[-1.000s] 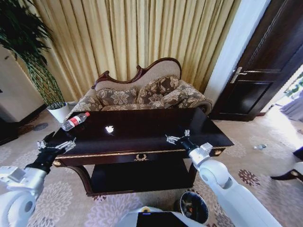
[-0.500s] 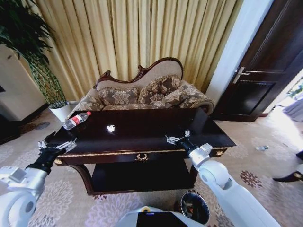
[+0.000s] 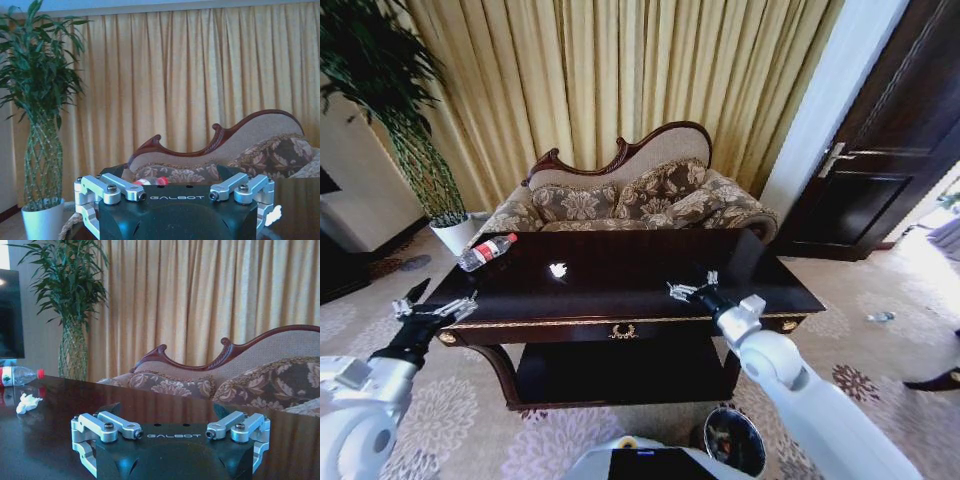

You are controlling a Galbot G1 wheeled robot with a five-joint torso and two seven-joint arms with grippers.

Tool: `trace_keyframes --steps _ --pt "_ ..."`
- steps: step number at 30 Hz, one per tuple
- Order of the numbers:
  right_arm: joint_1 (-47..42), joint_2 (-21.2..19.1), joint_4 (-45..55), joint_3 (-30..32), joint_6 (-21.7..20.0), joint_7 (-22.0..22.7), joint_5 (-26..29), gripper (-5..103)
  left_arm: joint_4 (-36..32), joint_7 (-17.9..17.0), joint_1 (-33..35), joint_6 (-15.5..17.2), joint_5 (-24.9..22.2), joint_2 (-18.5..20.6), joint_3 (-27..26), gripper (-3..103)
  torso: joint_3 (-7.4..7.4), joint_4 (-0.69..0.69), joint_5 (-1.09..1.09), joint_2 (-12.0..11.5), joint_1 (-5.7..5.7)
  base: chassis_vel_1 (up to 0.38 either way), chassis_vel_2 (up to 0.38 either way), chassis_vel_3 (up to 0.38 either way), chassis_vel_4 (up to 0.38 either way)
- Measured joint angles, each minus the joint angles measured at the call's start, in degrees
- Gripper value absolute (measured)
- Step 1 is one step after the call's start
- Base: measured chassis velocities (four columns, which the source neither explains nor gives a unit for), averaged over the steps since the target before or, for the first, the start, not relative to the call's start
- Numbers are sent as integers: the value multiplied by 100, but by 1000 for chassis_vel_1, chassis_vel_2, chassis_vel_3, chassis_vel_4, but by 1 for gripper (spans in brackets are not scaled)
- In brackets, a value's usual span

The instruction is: Move to the front of the table and place the trash on the table into the trash bin.

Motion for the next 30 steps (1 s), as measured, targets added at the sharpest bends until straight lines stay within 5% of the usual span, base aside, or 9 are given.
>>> trace_keyframes --steps 8,16,20,30 --pt "1446 -619 -569 -1024 -294 -334 870 100 -71 -3 84 2 -28 -408 -190 100 2 -2 1 4 1 0 0 0 0" --pt "2647 -672 -694 -2069 -383 -326 1184 100 -40 60 108 -7 -16 -621 -416 100 3 -1 -1 7 3 0 0 0 0" --pt "3355 -466 -729 -2950 -495 -196 1360 100 -18 156 160 -14 -36 -699 -589 100 4 0 -2 8 4 0 0 0 0" --pt "4235 404 -1200 -3864 -517 101 1252 100 -22 296 159 -12 2 -826 -613 100 5 1 -2 9 5 0 0 0 0"
